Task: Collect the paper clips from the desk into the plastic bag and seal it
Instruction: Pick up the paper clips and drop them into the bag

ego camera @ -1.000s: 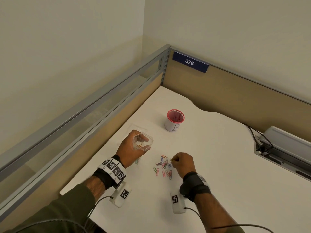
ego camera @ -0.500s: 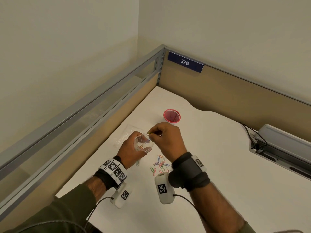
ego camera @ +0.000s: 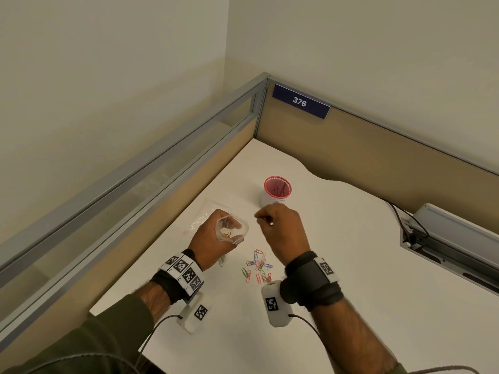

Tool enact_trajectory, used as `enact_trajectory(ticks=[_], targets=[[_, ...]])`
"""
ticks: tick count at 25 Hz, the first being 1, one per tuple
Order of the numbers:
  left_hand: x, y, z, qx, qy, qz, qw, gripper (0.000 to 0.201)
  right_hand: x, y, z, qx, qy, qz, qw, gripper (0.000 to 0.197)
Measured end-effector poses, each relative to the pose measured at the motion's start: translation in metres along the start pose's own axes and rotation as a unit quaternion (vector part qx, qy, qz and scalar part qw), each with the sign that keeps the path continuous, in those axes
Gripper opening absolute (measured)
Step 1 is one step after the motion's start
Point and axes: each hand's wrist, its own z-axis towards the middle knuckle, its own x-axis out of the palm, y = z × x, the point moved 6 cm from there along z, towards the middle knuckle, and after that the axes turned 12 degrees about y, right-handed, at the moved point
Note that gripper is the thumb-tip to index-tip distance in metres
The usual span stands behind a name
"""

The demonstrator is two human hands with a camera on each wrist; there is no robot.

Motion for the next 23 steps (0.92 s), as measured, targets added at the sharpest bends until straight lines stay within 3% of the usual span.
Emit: enact_trajectory(ticks=[4, 6, 10, 14, 18, 20, 23], targets=[[-0.002, 0.0, -0.001, 0.006, 0.0, -0.009, 1.0, 0.041, 0.056, -0.09, -0.002, 0.137, 0.13, -0.07, 0.979, 0.024], [-0.003, 0.0, -0.001, 0.006, -0.002, -0.016, 1.0, 0.042, 0.087, -0.112, -0.009, 0.16, 0.206, -0.079, 0.962, 0.035], [-0.008, 0.001, -0.001, 0.009, -0.009, -0.02, 1.0, 0.04, 0.119, -0.115, -0.011, 0.119, 0.249, -0.13, 0.952, 0.05], [-0.011, 0.003, -0.002, 0.01, -0.017, -0.029, 0.999, 0.041, 0.133, -0.11, -0.014, 0.074, 0.245, -0.157, 0.954, 0.028], [-0.011, 0.001, -0.003, 0.013, -0.016, -0.019, 1.0, 0.038, 0.131, -0.102, -0.009, 0.06, 0.218, -0.09, 0.97, 0.037], [-0.011, 0.001, -0.004, 0.01, -0.017, -0.017, 1.0, 0.038, 0.141, -0.087, -0.007, 0.025, 0.254, -0.095, 0.962, 0.044], [-0.012, 0.001, -0.003, 0.007, -0.018, -0.019, 1.0, 0.038, 0.158, -0.075, -0.012, -0.022, 0.267, -0.151, 0.952, 0.031]])
